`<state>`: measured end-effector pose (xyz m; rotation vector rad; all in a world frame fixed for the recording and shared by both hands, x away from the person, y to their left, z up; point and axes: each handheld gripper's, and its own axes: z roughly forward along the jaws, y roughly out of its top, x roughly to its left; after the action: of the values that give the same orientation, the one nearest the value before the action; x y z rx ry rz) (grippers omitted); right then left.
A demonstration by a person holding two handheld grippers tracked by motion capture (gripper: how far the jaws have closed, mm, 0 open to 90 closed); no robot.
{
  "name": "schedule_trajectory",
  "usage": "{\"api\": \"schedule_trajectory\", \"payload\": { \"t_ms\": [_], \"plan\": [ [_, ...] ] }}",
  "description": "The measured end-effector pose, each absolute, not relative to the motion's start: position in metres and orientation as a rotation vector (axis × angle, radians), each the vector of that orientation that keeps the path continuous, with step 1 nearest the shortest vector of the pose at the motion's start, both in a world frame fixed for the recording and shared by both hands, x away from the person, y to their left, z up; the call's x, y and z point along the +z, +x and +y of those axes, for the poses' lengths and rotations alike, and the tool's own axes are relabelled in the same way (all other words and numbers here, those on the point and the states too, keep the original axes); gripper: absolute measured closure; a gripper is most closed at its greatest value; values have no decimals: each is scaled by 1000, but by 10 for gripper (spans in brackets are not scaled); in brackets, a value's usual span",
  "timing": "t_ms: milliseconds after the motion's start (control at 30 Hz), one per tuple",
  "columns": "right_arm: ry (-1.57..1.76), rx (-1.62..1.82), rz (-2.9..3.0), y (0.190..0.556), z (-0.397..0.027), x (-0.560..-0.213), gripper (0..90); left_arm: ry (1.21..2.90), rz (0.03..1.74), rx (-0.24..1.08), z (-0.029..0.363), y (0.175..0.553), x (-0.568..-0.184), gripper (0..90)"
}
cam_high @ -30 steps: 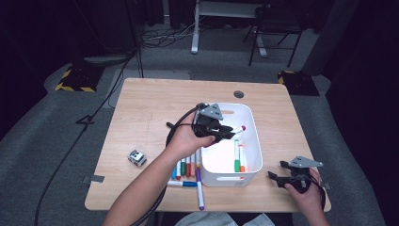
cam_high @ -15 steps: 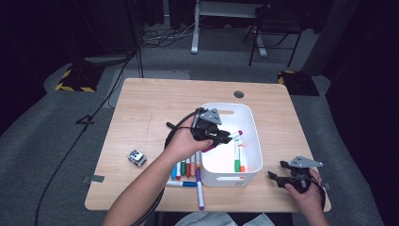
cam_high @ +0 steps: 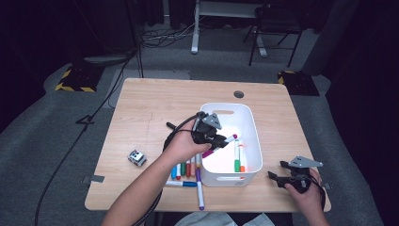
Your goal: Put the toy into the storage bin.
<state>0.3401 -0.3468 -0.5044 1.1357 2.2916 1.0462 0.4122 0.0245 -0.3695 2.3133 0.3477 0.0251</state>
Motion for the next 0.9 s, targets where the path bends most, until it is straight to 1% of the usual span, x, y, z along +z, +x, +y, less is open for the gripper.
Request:
{"api": "schedule_trajectory", "payload": {
  "t_ms": [300, 333, 367, 400, 433, 467, 533, 567, 600, 633, 767, 900],
  "plan": [
    [1136, 1047, 2291, 340, -347, -504, 257, 2348, 368, 47, 24, 412, -372, 757],
    [1135, 1046, 2292, 340, -347, -504, 257, 2349, 381, 47, 23, 412, -372, 744],
    [1135, 1046, 2292, 340, -347, -504, 257, 2348, 387, 54, 23, 412, -373, 674],
    [1135, 1046, 2292, 340, -347, -504, 257, 2348, 387, 54, 23, 412, -373, 559],
    [1135, 1046, 2292, 340, -347, -504, 257, 2344, 406, 79, 22, 411, -373, 482],
    [1135, 1046, 2292, 340, -347, -504, 257, 2342, 414, 72, 22, 411, -373, 443],
    [1136, 1046, 2292, 340, -347, -504, 257, 2325, 421, 73, 22, 410, -373, 410],
    [1136, 1046, 2292, 340, -347, -504, 257, 2314, 421, 71, 23, 410, -372, 410],
    [1133, 1047, 2294, 340, -347, -504, 257, 2301, 421, 81, 25, 410, -370, 371],
    [1133, 1047, 2294, 340, -347, -504, 257, 2264, 428, 88, 30, 409, -366, 362],
    [1117, 1039, 2301, 340, -348, -504, 257, 2211, 447, 116, 40, 408, -358, 343],
    [1121, 1042, 2305, 340, -347, -504, 257, 2156, 487, 152, 62, 402, -347, 328]
  ]
}}
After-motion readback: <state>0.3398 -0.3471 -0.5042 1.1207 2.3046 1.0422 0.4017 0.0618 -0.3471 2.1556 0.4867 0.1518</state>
